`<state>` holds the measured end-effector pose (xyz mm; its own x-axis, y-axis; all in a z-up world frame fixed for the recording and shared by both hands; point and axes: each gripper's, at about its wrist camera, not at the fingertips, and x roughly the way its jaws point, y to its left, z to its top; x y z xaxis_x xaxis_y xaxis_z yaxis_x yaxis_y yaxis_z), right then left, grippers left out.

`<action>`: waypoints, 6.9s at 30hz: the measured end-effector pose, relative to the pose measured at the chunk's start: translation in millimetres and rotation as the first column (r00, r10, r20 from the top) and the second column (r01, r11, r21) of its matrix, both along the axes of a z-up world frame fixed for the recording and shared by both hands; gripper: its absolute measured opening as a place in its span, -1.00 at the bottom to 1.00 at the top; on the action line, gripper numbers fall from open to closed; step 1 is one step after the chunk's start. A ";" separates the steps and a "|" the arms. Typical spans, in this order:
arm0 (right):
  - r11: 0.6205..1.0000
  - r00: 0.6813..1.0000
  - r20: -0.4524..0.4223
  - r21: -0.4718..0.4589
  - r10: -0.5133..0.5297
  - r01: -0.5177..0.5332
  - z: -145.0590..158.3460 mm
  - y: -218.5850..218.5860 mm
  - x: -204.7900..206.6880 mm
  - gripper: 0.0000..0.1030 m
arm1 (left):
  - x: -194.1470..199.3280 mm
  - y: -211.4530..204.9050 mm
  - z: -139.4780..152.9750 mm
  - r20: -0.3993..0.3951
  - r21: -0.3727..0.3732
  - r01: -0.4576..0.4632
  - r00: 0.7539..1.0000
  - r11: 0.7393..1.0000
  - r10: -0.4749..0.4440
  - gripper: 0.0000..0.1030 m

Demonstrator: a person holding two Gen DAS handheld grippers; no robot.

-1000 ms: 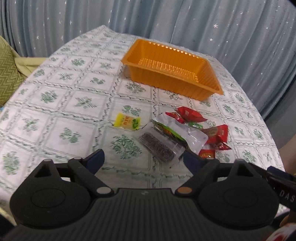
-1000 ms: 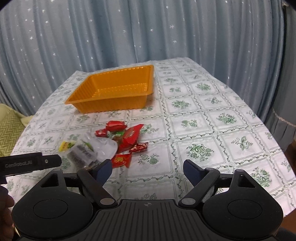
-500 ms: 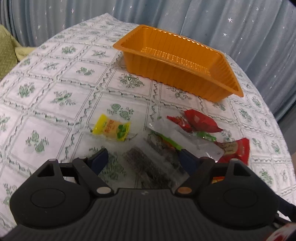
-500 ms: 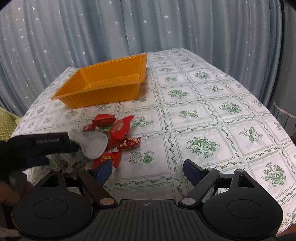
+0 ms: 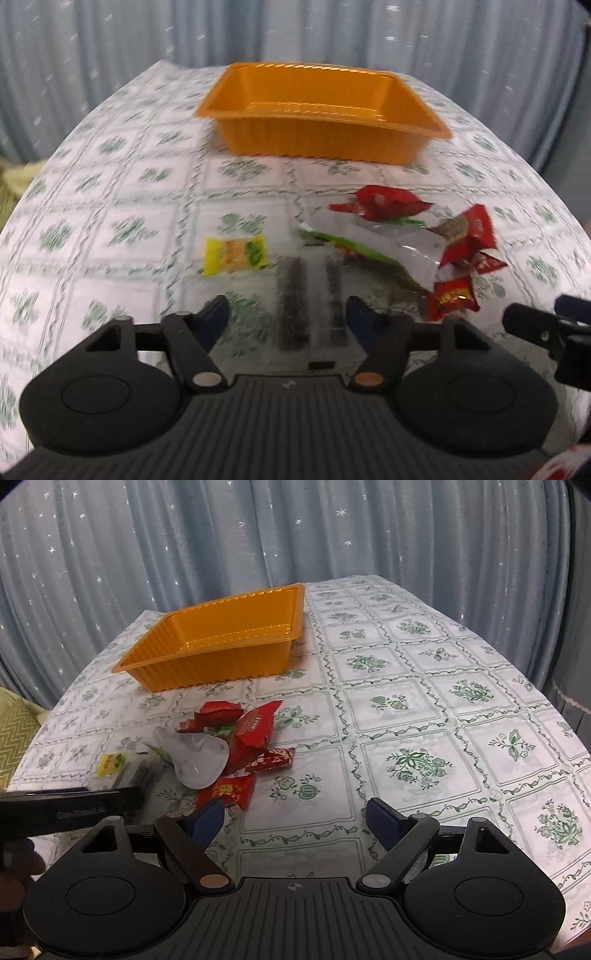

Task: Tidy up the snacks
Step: 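Lower the left tool onto the clear seed packet and close it, then grasp a small red candy with the right tool while the left tool lifts the seed packet, then carry both snacks over the orange tray while the left tool releases the seed packet, then open the right tool to drop the red candy into the tray, then move both open tools back toward the remaining snacks, then lower the left tool onto the yellow candy and close it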

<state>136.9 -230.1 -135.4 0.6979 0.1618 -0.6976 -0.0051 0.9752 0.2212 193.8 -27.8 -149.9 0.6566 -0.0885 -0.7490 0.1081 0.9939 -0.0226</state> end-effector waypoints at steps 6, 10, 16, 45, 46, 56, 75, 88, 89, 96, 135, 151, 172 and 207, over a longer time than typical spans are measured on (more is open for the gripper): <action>1.000 1.000 0.004 -0.002 0.014 -0.014 -2.8 3.3 2.9 0.63 | 5.3 -11.9 -4.8 -0.006 0.045 0.078 0.997 0.996 -0.078 -0.28; 0.999 0.999 0.007 0.003 0.045 -0.045 -6.4 10.0 8.1 0.60 | 0.1 -6.4 -1.9 0.006 0.042 0.059 0.998 0.997 -0.059 -0.31; 0.992 0.992 -0.001 0.004 0.123 -0.123 -14.4 27.1 20.7 0.26 | -11.0 9.2 8.1 0.016 0.011 0.027 1.000 1.000 -0.027 -0.32; 0.994 0.994 0.045 -0.046 0.097 -0.095 -0.2 37.9 5.2 -0.56 | -35.0 16.8 34.8 0.036 -0.037 0.003 0.999 0.999 -0.002 -0.32; 0.994 0.994 0.058 -0.048 0.096 -0.093 3.4 36.9 3.4 -0.56 | -35.1 16.0 37.1 0.040 -0.036 0.004 0.999 0.999 -0.003 -0.31; 0.998 0.982 0.182 -0.016 0.057 -0.055 48.9 19.7 19.0 -0.56 | -6.4 10.8 65.5 0.108 -0.046 0.039 0.994 0.998 -0.034 -0.31; 0.998 0.969 0.246 0.041 0.032 -0.043 57.5 12.0 186.1 -0.56 | 144.8 17.9 85.8 0.177 -0.082 0.037 0.984 0.996 -0.022 -0.31; 0.996 0.982 0.178 0.064 0.054 -0.066 33.0 22.5 216.0 -0.56 | 185.9 18.2 66.9 0.147 -0.107 0.026 0.989 0.994 -0.010 -0.03; 0.996 0.983 0.177 0.063 0.054 -0.066 32.3 23.4 215.7 -0.56 | 185.9 18.7 67.6 0.152 -0.106 0.025 0.988 0.994 -0.008 -0.02; 0.995 0.983 0.175 0.077 0.048 -0.062 31.6 21.2 216.7 -0.56 | 177.1 31.7 71.9 0.167 -0.099 0.001 0.986 0.995 0.015 0.03; 0.998 0.986 0.161 0.056 -0.034 0.025 99.0 0.5 36.2 0.35 | -23.7 53.5 120.8 0.154 -0.111 -0.058 0.985 0.992 0.075 0.51; 1.000 0.997 0.078 0.016 -0.007 0.006 105.6 11.5 -60.2 0.35 | -116.3 57.1 126.2 0.140 -0.057 -0.069 0.987 0.996 0.076 0.62; 1.000 0.999 0.053 0.008 0.000 0.000 104.0 14.3 -69.5 0.35 | -121.3 50.5 123.1 0.128 -0.057 -0.056 0.990 0.997 0.063 0.62; 0.998 0.999 -0.016 0.037 0.042 -0.042 8.0 32.3 6.6 0.34 | 9.7 48.6 18.3 0.026 0.106 0.163 0.986 0.981 -0.166 0.40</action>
